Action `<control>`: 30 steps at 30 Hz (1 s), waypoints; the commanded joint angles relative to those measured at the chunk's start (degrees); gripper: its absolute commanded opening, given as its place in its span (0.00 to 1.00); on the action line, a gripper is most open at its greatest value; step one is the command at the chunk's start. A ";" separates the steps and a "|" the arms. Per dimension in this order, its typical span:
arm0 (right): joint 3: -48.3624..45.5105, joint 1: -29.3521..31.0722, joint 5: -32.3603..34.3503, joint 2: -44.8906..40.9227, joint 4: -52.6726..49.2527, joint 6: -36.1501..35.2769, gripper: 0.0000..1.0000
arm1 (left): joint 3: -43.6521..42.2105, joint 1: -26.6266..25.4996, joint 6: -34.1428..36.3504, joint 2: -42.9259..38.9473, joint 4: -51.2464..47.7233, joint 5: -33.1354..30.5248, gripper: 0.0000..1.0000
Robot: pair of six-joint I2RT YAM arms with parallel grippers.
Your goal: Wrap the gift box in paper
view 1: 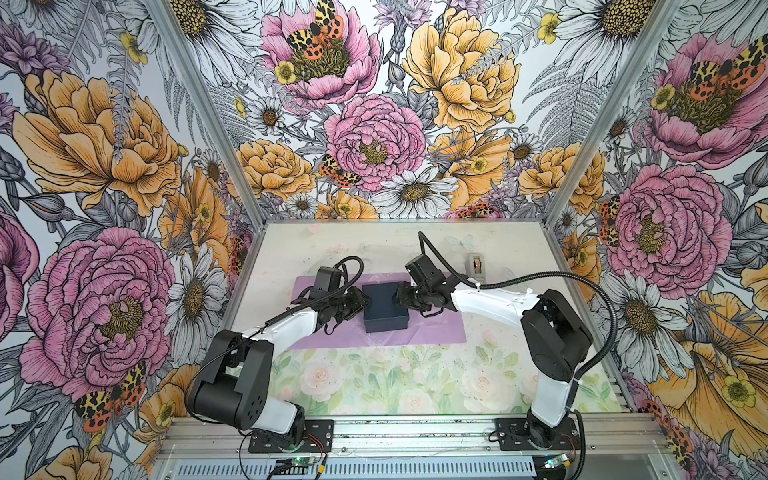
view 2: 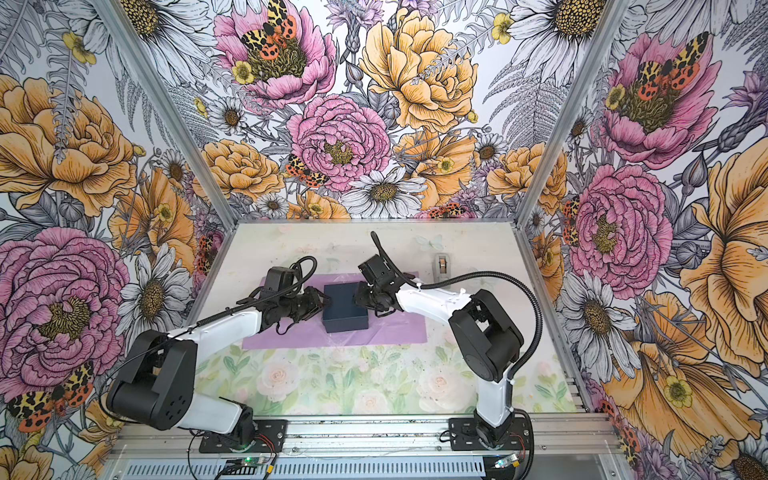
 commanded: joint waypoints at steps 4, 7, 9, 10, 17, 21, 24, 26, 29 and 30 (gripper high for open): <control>2.78 1.85 1.27 -0.11 0.08 0.08 0.48 | 2.47 1.80 2.42 -0.97 1.08 1.07 0.37; 3.50 2.37 2.06 0.57 0.16 0.17 0.48 | 2.51 2.60 3.04 -0.14 1.27 0.90 0.37; 3.80 2.60 2.59 0.78 0.16 0.26 0.48 | 2.74 3.10 3.45 0.56 1.36 1.08 0.37; 3.93 2.68 2.99 0.79 0.14 0.34 0.48 | 3.02 3.26 3.73 0.82 1.20 1.04 0.37; 5.03 2.69 3.36 2.17 0.18 0.05 0.49 | 3.55 4.16 4.37 2.09 1.53 0.64 0.37; 5.06 2.62 3.61 2.77 0.17 0.10 0.55 | 3.28 4.77 4.55 2.77 0.96 -0.43 0.41; 4.47 2.25 3.31 3.10 0.14 0.09 0.64 | 2.68 5.03 4.82 2.74 0.46 -1.55 0.47; 4.31 2.18 3.04 3.49 0.15 0.09 0.66 | 2.50 5.17 4.90 2.74 0.38 -1.65 0.48; 4.96 2.25 2.10 4.34 0.28 0.03 0.63 | 2.26 5.32 4.84 3.13 0.54 -1.92 0.46; 5.23 2.27 1.96 4.55 0.31 -0.08 0.61 | 2.31 5.33 4.77 3.19 0.71 -1.81 0.45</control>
